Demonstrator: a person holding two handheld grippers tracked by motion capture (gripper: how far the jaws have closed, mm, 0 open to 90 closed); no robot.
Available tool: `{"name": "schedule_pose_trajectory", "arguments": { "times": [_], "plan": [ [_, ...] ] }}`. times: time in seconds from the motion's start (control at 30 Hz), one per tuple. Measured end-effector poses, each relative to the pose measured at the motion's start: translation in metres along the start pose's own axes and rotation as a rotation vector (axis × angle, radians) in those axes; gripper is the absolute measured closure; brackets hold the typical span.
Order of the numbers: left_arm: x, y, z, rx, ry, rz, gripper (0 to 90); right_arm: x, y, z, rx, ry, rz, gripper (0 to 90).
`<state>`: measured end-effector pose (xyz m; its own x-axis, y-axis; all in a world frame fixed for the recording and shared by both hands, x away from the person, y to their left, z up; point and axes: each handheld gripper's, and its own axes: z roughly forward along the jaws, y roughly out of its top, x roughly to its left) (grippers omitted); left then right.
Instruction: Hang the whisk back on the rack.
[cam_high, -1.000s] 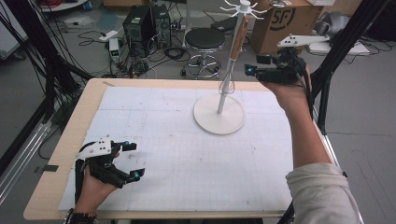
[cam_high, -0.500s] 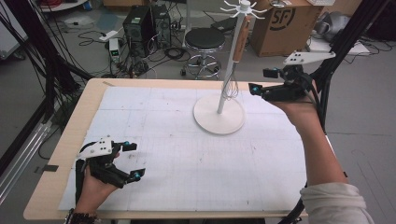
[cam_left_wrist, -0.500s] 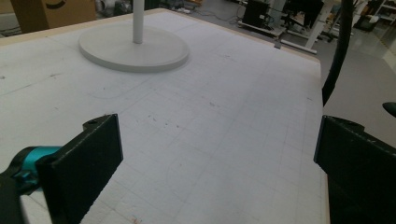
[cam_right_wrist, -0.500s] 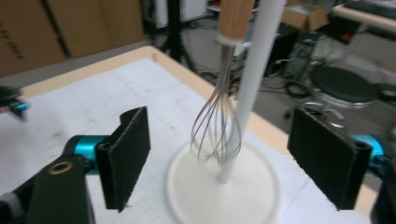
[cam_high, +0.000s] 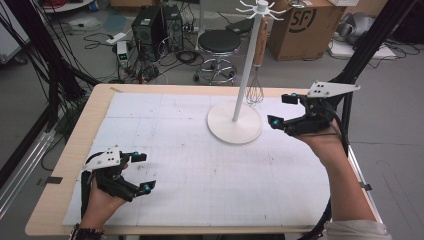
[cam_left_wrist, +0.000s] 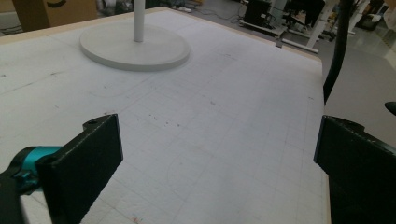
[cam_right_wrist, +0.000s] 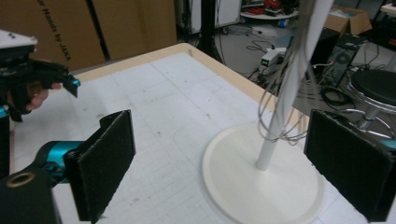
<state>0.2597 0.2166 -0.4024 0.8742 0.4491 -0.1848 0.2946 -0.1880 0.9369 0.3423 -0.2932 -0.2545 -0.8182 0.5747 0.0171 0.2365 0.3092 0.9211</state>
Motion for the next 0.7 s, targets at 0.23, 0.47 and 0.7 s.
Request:
{"name": "schedule_pose_trajectory", "arguments": {
  "times": [0.23,0.47,0.7],
  "plan": [
    [0.001,0.0,-0.001,-0.002,0.005,-0.005,1.7,0.01,-0.019,0.008,0.043,0.022,-0.034,1.3],
    [0.001,-0.001,-0.002,-0.016,0.012,0.0,1.7,0.018,-0.032,0.015,0.065,0.044,-0.039,1.1],
    [0.002,-0.001,-0.005,-0.03,0.021,0.0,1.7,0.026,-0.045,0.016,0.07,0.074,-0.042,1.0]
  ]
}}
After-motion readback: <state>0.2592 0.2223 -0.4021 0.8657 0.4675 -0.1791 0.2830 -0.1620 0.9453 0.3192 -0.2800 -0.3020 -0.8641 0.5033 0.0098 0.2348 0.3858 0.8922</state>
